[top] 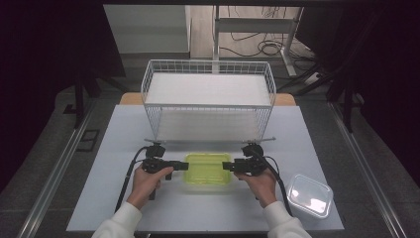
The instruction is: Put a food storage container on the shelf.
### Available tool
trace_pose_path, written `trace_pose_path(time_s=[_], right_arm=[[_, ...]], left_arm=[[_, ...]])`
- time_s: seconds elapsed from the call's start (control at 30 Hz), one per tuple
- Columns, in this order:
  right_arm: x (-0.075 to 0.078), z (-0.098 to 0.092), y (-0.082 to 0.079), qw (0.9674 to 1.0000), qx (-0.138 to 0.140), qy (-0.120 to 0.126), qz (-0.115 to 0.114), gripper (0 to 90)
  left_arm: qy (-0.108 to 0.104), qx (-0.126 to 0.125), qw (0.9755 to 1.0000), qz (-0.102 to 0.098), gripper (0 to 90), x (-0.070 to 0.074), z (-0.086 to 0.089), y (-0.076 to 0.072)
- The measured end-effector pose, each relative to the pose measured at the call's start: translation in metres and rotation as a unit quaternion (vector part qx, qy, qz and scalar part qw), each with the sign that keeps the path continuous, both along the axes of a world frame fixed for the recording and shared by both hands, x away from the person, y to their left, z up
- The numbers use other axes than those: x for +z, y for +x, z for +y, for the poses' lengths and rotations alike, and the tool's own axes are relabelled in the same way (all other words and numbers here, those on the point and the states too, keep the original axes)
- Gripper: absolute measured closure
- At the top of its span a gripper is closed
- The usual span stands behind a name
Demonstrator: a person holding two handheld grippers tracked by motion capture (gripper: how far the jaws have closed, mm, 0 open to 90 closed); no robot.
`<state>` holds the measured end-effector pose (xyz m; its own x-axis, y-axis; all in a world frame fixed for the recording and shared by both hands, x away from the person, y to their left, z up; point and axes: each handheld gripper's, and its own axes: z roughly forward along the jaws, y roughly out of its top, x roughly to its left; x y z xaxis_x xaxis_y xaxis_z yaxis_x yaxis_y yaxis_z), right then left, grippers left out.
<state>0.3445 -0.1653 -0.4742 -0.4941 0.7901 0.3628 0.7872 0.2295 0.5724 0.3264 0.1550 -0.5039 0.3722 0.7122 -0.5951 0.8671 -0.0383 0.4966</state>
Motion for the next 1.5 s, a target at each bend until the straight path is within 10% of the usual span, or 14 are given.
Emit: trace_pose_path(time_s=[0.73, 1.5], right_arm=[[-0.027, -0.013, 0.005, 0.9915, -0.011, 0.092, 0.092, 70.5], [-0.003, -0.019, -0.007, 0.9881, -0.006, 0.143, 0.055, 78.0]], left_arm=[[-0.065, -0.007, 0.9962, 0.057, 74.7, -0.016, 0.001, 0.006], [-0.078, -0.024, 0.9966, -0.011, 78.2, 0.021, 0.008, -0.011]])
